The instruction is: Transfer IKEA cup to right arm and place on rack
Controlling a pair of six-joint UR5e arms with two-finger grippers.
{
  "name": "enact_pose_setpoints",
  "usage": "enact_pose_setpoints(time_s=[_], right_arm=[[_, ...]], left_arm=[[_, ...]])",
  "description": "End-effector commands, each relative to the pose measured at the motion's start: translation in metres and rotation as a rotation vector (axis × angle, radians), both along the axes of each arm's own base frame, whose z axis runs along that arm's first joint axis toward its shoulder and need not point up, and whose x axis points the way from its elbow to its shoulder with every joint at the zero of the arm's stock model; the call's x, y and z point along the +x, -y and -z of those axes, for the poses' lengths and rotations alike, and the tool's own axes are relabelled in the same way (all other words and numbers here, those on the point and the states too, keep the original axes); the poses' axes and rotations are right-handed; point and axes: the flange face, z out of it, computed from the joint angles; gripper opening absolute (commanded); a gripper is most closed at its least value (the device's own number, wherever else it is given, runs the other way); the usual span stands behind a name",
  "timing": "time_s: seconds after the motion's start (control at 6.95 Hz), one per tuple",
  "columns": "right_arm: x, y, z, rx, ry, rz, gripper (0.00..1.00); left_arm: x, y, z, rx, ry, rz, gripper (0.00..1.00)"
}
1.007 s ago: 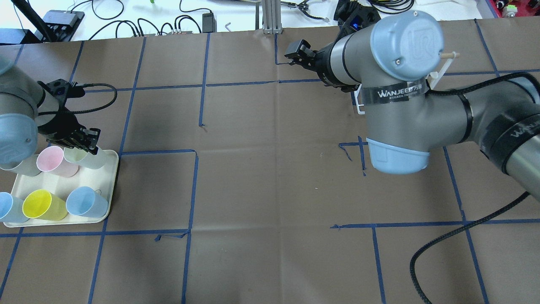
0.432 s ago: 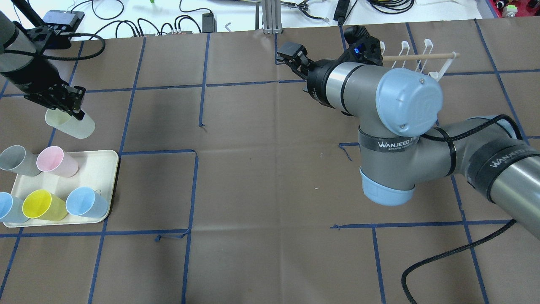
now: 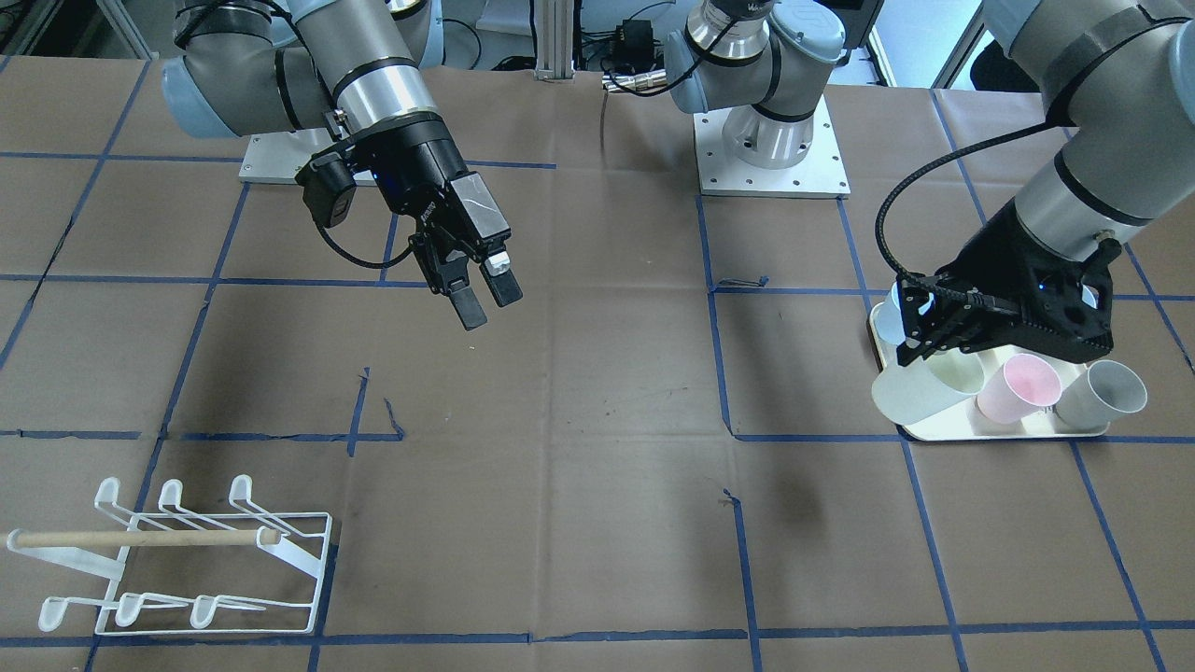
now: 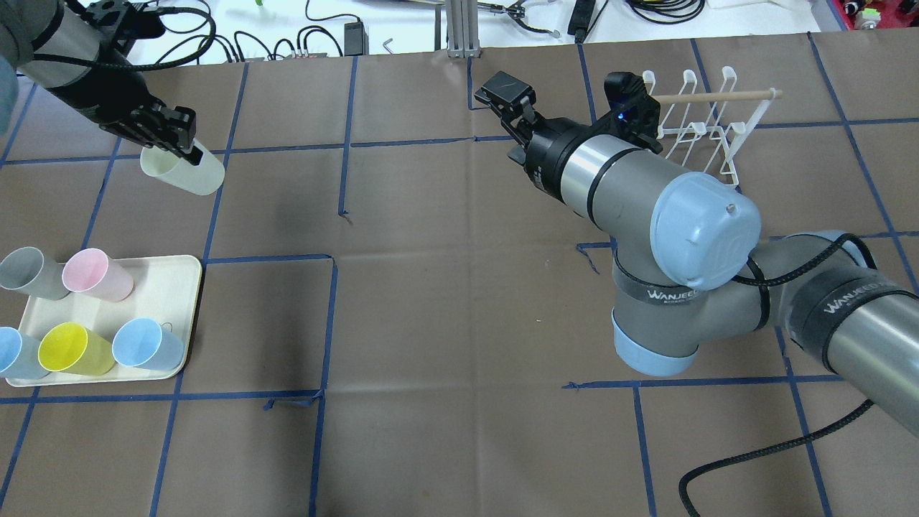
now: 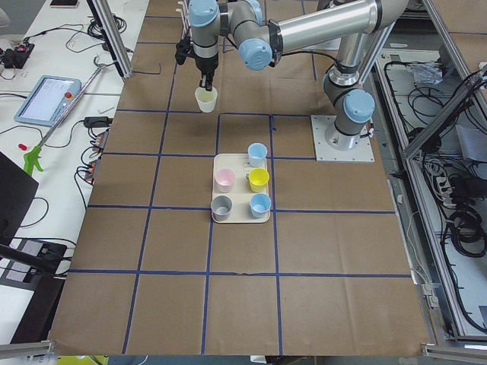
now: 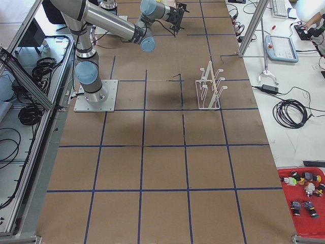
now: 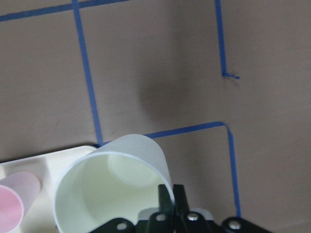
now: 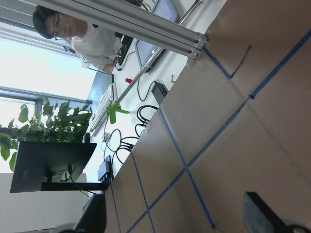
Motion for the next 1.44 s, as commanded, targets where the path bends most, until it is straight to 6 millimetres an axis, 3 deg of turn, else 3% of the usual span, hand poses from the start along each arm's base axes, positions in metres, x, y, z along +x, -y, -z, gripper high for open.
enact_pose_setpoints(time_s=[0.0, 0.14, 0.29, 0.43, 0.72, 1.01, 1.29], right_arm=[[-0.001, -0.007, 0.002, 0.032, 0.109, 0.055, 1.0], [-0.001, -0.014, 0.007, 0.039, 0.15, 0.054, 1.0], [0.001, -0.026, -0.005, -0.028, 0.194, 0.046, 1.0], [0.018, -0.039, 0.004, 0.036, 0.273, 0.045, 1.0], [0.016, -0.041, -0.002, -0.014, 0.305, 0.048, 1.0], [0.016, -0.042, -0.002, -0.009, 0.313, 0.053, 1.0], [0.014, -0.039, 0.01, 0.051, 0.36, 0.113, 1.0]], left_arm=[[-0.03, 0.002, -0.011, -0.16, -0.232, 0.123, 0.0], [-0.046, -0.006, -0.025, -0.262, -0.308, 0.202, 0.0], [-0.061, -0.024, -0.029, -0.345, -0.302, 0.273, 0.0], [-0.077, -0.042, -0.03, -0.471, -0.375, 0.327, 0.0], [-0.096, -0.067, 0.001, -0.697, -0.495, 0.423, 0.0], [-0.11, -0.095, 0.046, -0.853, -0.563, 0.501, 0.0], [-0.125, -0.146, 0.089, -0.975, -0.559, 0.569, 0.0]])
